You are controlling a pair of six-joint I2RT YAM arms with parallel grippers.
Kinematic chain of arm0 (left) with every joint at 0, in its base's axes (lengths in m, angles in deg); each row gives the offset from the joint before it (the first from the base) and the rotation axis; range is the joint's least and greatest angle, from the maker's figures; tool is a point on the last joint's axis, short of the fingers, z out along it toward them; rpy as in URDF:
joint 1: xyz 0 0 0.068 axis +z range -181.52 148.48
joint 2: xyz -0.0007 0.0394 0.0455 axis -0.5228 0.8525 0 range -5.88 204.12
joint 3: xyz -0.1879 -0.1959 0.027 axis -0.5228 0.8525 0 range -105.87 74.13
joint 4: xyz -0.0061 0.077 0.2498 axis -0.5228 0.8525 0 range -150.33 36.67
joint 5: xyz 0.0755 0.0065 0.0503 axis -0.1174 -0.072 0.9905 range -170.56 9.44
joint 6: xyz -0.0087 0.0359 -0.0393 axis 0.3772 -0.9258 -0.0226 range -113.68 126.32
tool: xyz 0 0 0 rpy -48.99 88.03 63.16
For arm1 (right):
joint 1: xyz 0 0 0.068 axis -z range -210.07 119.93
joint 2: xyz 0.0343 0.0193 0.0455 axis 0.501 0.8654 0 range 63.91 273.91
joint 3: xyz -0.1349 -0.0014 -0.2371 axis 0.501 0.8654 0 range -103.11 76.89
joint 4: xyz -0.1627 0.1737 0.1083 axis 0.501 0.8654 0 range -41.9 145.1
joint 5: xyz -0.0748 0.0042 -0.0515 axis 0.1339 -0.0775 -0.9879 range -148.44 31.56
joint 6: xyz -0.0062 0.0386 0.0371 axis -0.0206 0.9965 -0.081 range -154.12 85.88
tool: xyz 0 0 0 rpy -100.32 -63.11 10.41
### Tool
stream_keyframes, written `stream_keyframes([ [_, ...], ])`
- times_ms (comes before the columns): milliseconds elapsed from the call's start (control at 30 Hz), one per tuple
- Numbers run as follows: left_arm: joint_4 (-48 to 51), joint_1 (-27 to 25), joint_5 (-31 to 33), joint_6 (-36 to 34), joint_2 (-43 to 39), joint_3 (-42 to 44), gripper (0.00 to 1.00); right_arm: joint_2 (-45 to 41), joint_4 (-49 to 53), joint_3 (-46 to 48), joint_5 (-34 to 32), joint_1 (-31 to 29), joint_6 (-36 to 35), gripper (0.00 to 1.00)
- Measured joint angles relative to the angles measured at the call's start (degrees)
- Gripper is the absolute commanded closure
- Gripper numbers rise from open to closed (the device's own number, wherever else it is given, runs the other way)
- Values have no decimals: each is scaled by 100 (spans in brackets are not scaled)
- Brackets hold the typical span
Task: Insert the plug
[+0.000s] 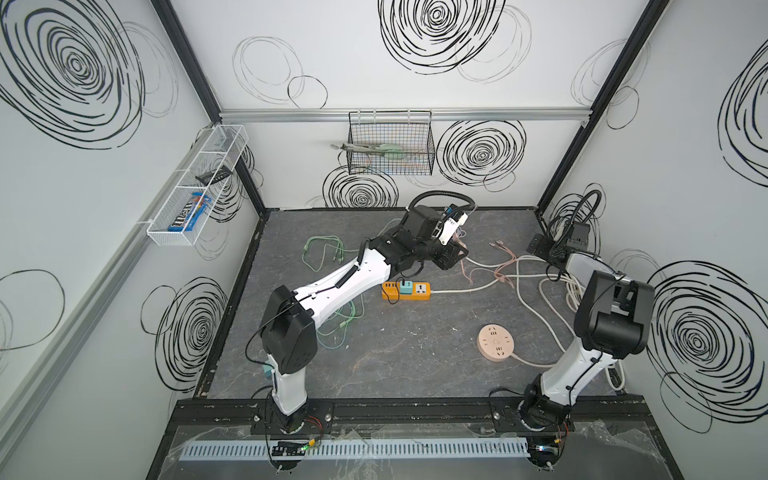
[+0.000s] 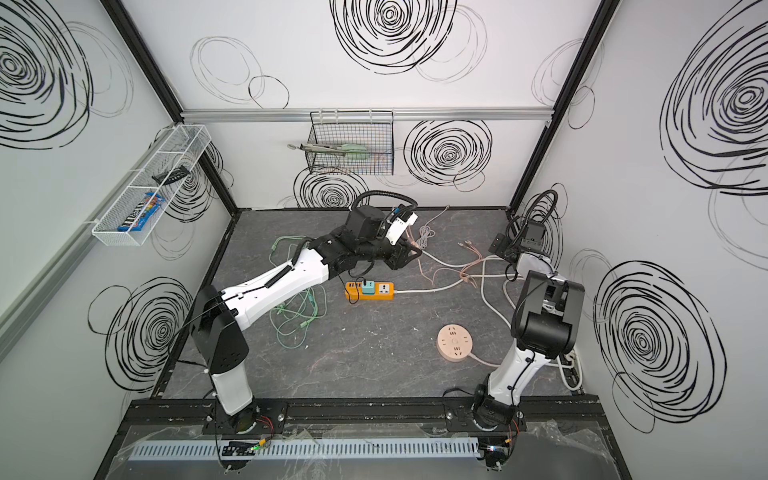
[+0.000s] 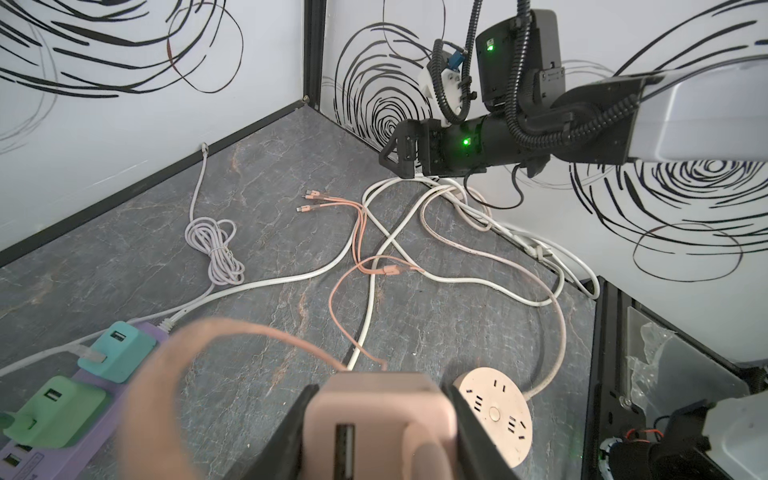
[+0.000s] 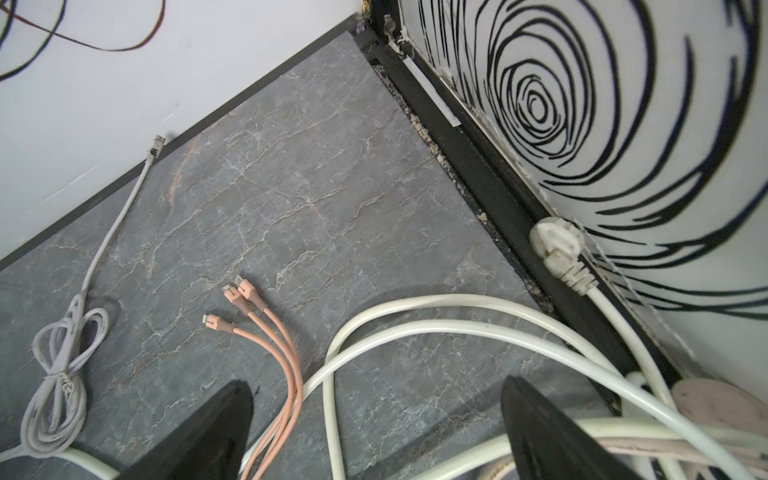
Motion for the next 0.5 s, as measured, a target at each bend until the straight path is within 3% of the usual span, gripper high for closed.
stream_keyframes([
  [267, 109, 90, -157, -243, 0, -13, 100, -409, 11, 0, 315, -9, 144, 3],
  [500, 153, 90, -437, -597, 2, -50, 100, -1117, -227, 289, 1259, -61, 363, 2],
])
